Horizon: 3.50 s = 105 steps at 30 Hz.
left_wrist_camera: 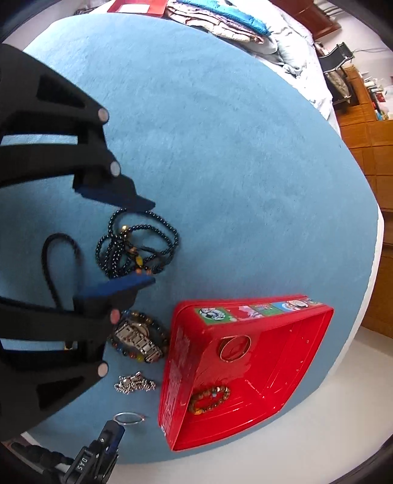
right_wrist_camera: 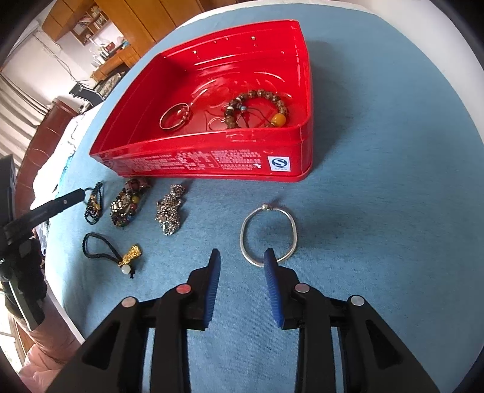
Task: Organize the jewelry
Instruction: 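Lift the black bead necklace with the left tool, then carry the necklace into the red box with the left tool while the right tool carries the silver ring in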
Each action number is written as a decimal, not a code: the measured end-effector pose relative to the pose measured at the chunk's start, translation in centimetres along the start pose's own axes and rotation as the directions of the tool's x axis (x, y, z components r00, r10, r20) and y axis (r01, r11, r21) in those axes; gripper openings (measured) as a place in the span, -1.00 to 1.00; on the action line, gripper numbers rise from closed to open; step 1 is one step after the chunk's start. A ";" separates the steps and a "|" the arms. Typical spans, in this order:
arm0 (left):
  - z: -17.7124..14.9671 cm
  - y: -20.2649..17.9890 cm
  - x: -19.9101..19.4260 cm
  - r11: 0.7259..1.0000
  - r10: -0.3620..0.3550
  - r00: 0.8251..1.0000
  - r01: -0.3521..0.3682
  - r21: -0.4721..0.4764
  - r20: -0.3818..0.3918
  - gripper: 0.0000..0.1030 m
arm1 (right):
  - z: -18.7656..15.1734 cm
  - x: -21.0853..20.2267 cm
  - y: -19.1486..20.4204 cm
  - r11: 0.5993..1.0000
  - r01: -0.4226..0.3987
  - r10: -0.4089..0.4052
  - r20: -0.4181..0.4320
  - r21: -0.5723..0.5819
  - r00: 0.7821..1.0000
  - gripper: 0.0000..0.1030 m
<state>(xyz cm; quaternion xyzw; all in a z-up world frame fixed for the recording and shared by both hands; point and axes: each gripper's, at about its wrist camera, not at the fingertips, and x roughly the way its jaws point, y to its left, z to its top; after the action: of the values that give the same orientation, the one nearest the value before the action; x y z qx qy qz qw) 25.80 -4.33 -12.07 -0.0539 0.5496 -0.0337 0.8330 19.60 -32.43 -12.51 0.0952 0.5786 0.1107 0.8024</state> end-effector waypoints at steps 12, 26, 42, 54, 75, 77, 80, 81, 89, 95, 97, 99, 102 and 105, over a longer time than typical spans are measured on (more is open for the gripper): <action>0.7 -0.6 3.2 0.999 0.032 0.996 -0.028 0.046 -0.086 0.41 | 0.6 0.9 0.3 1.000 0.004 -0.004 -0.020 -0.001 1.000 -0.38; -0.3 -1.6 2.7 0.992 0.091 0.993 -0.084 0.091 -0.070 -0.73 | 1.3 0.8 -0.8 0.999 0.009 -0.008 -0.021 0.039 1.000 -0.18; -0.2 -1.1 2.6 0.996 0.067 0.994 -0.063 0.061 -0.082 -0.74 | 2.9 1.0 -1.6 0.994 0.104 -0.104 -0.018 0.041 0.994 0.02; -0.3 -0.9 2.5 0.998 0.052 0.995 -0.048 0.050 -0.082 -0.74 | 2.4 2.6 0.3 0.979 0.197 -0.198 -0.019 -0.050 0.980 -0.11; -0.3 -1.8 -5.7 0.995 -0.033 0.996 0.026 0.094 0.080 -0.74 | 2.3 -4.8 2.3 0.993 0.099 -0.093 0.101 -0.060 0.991 -0.12; 0.0 -3.0 -6.7 0.993 -0.047 0.994 0.036 0.113 0.100 -0.74 | 3.0 -5.5 2.6 0.994 0.091 -0.084 0.123 -0.058 0.989 -0.12; 0.9 -4.9 -7.4 0.989 -0.072 0.990 0.055 0.139 0.121 -0.74 | 4.5 -6.3 3.2 0.996 0.079 -0.070 0.156 -0.051 0.985 -0.12; 1.3 -5.7 -7.5 0.986 -0.084 0.989 0.064 0.154 0.125 -0.74 | 5.2 -6.5 3.3 0.996 0.073 -0.064 0.166 -0.049 0.984 -0.12; 6.1 -11.1 -3.6 0.972 -0.126 0.991 0.112 0.206 0.054 -0.74 | 10.6 -4.3 3.9 0.998 0.057 -0.051 0.159 -0.038 0.986 -0.12; 9.1 -12.3 0.2 0.974 -0.115 0.993 0.112 0.196 0.006 -0.74 | 13.6 -1.0 3.5 0.997 0.081 -0.078 0.126 -0.018 0.989 -0.12; 9.6 -12.5 1.2 0.974 -0.103 0.995 0.102 0.203 -0.004 -0.74 | 14.3 0.0 3.0 0.996 0.085 -0.083 0.112 -0.010 0.990 -0.12; 9.9 -12.6 1.9 0.974 -0.092 0.996 0.092 0.209 -0.007 -0.74 | 14.8 0.8 2.7 0.996 0.083 -0.082 0.105 -0.007 0.991 -0.12; 10.4 -12.8 3.1 0.975 -0.084 0.996 0.086 0.204 -0.019 -0.73 | 15.3 1.6 2.5 0.996 0.091 -0.090 0.098 -0.009 0.991 -0.12; 10.8 -12.7 3.9 0.976 -0.074 0.997 0.079 0.204 -0.029 -0.65 | 15.7 2.2 2.3 0.996 0.093 -0.093 0.088 -0.003 0.992 -0.11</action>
<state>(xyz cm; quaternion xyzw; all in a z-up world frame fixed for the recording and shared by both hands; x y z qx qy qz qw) 37.27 -16.82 -9.81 0.0115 0.5493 -0.1228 0.8265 35.01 -29.99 -8.93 0.0699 0.5463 0.0711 0.8316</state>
